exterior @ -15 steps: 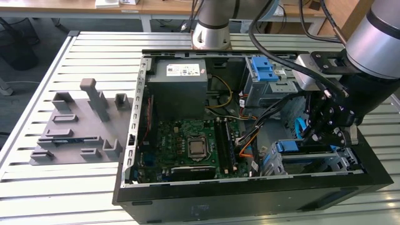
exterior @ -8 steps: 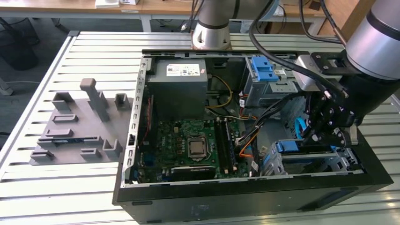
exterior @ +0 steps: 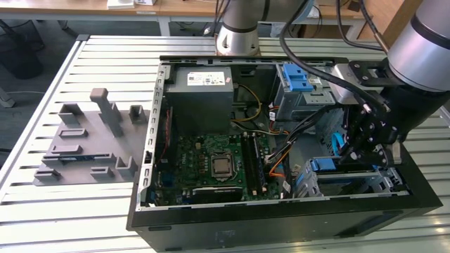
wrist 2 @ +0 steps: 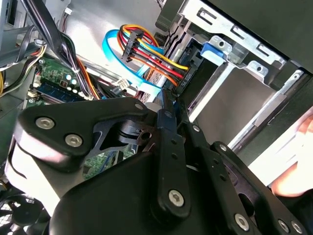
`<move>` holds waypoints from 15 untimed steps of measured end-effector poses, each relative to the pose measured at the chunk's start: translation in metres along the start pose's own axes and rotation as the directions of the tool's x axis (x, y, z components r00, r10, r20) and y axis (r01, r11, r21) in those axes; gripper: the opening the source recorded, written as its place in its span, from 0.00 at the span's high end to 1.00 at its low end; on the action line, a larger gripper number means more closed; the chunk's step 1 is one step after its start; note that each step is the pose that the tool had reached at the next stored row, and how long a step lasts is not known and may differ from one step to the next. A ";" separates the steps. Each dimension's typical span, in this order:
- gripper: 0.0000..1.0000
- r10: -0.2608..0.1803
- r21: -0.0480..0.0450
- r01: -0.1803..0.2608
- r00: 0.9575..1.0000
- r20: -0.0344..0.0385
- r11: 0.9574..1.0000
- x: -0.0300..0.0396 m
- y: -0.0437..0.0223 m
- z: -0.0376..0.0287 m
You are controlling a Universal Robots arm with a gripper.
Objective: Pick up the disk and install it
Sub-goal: 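Insert the second disk wire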
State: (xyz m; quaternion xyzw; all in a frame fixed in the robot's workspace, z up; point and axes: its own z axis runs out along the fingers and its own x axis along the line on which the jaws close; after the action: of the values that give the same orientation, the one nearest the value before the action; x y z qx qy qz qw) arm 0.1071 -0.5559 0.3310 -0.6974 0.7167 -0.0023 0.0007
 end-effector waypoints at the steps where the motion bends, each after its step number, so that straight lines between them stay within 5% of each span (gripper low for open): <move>1: 0.84 0.000 0.000 0.000 1.000 0.000 1.000 0.0000 0.0000 0.0004; 15: 0.84 0.000 0.000 0.000 1.000 -0.001 1.000 0.0001 0.0000 0.0032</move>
State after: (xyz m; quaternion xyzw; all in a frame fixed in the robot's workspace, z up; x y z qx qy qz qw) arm 0.1072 -0.5561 0.3279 -0.6973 0.7167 -0.0025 0.0004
